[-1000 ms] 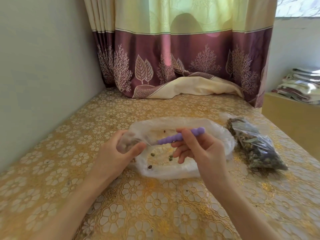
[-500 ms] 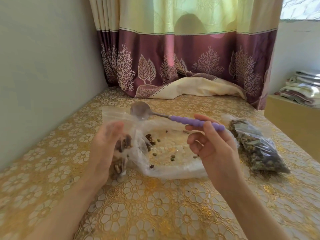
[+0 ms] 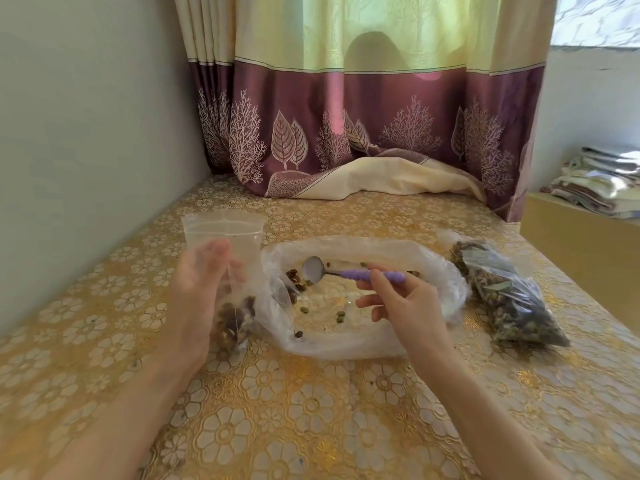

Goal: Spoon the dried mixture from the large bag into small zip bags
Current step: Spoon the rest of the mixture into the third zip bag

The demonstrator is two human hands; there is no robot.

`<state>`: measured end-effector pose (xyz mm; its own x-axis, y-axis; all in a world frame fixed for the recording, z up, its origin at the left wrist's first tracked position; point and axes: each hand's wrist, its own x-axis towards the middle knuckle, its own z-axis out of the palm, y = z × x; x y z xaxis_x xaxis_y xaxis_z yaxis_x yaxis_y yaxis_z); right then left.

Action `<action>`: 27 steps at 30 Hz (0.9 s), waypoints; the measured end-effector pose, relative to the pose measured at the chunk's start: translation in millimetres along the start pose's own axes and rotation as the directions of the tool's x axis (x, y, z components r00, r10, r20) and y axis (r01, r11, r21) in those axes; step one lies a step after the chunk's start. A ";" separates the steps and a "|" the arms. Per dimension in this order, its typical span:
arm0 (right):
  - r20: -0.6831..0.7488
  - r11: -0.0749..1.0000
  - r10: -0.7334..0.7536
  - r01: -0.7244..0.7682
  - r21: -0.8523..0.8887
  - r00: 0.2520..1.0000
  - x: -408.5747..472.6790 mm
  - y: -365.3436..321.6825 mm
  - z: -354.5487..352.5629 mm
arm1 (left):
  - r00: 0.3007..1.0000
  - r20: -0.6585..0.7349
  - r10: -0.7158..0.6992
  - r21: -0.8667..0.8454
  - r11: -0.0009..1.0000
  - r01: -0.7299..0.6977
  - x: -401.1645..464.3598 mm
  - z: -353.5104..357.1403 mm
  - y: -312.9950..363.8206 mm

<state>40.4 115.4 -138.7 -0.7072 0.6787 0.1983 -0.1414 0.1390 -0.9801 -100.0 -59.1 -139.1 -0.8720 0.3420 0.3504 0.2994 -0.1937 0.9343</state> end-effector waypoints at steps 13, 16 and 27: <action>0.125 0.990 0.134 -0.139 0.031 0.983 -3.9 -6.8 16.4 | 0.992 0.043 -0.117 0.016 0.993 0.117 6.7 -1.0 -11.2; 0.162 0.977 0.191 -0.204 0.063 0.968 -5.0 -7.6 19.3 | 0.992 0.046 -0.120 0.024 0.993 0.119 6.6 -1.2 -11.6; 0.064 0.922 0.252 -0.260 0.288 0.966 1.9 -9.6 8.9 | 1.000 0.001 -0.006 0.117 0.993 0.006 7.3 -6.7 -1.0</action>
<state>34.3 108.9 -129.0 -0.7629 0.6442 -0.0557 -0.1461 -0.2556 -0.9557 -109.2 -62.5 -137.9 -0.8734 0.3444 0.3444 0.3372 -0.0826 0.9378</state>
